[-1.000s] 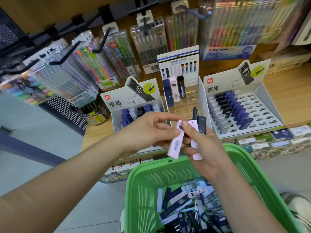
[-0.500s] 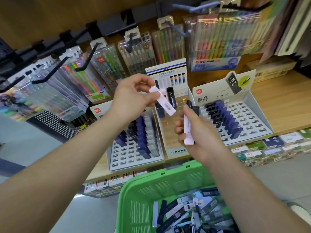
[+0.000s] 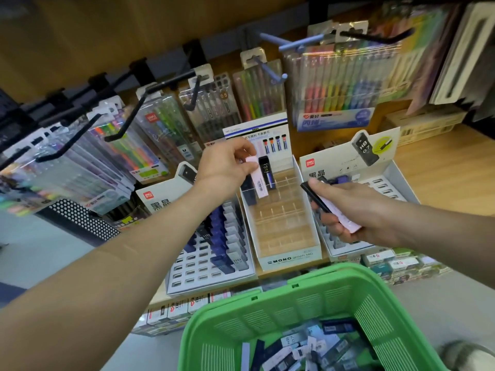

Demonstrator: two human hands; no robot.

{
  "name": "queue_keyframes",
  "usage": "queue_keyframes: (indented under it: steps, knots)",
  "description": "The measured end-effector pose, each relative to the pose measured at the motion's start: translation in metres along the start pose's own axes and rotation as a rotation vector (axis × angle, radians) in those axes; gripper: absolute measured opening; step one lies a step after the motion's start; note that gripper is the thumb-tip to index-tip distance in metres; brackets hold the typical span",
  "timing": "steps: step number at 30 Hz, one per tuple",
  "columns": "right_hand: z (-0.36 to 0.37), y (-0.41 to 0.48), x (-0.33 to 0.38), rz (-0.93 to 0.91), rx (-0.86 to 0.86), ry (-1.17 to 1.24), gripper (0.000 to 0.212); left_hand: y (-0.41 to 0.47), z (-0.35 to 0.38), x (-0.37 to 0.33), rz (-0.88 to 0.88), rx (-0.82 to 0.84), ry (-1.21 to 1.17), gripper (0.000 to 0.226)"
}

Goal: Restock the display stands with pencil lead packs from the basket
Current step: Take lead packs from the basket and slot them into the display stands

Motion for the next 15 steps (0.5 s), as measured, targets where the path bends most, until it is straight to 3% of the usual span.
queue_keyframes:
  steps: [6,15]
  knots:
    - [0.004,-0.001,-0.015,0.087,0.079,0.084,0.058,0.010,-0.007,-0.002,-0.056,-0.111,-0.136,0.029]
    - [0.002,0.001,-0.014,0.068,0.050,0.239,0.044,-0.001,0.008,-0.006,-0.007,-0.029,0.096,0.023]
Point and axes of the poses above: each hand's wrist, its own y-axis towards the middle knuckle, its own z-axis out of the palm, x = y × z, the point moved 2 cm from there along y, towards the middle knuckle, and after that the axes turned 1 degree about x, right-handed, at the moved point
